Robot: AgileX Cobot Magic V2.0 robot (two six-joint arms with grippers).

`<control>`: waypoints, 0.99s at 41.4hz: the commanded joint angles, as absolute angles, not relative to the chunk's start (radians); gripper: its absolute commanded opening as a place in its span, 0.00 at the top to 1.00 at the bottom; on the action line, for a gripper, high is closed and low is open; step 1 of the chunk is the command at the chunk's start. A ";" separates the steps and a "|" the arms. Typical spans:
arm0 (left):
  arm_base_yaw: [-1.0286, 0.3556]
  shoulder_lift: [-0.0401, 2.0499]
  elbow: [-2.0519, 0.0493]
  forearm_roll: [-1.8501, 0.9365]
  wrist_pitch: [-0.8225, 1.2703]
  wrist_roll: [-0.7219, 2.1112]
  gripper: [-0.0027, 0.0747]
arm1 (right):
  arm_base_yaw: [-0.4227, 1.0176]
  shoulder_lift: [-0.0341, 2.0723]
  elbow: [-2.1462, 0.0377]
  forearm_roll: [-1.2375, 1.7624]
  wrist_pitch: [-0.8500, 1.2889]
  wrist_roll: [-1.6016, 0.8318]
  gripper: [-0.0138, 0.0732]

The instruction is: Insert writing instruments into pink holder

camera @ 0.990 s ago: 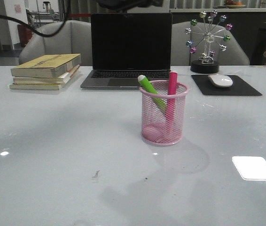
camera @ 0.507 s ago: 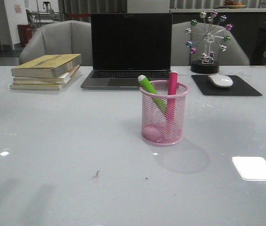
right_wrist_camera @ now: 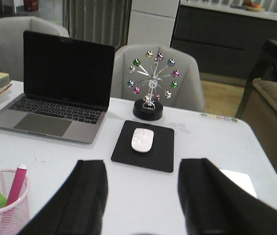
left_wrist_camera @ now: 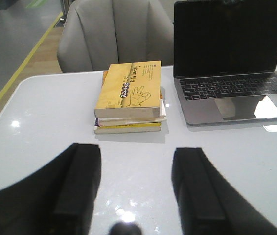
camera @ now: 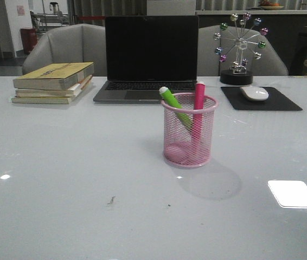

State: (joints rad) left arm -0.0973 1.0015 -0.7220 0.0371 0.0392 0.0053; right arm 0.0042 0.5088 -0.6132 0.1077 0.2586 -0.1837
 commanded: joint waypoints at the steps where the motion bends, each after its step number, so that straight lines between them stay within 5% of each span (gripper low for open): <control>1: -0.096 0.884 -0.621 0.029 -0.144 0.000 0.44 | -0.003 0.384 -0.572 0.104 0.158 -0.194 0.33; 21: -0.096 0.314 -0.220 0.029 -0.217 0.000 0.44 | -0.002 0.084 -0.290 0.091 0.180 -0.194 0.33; 41: -0.096 0.329 -0.215 0.029 -0.217 0.000 0.44 | -0.002 0.096 -0.270 0.116 0.162 -0.193 0.33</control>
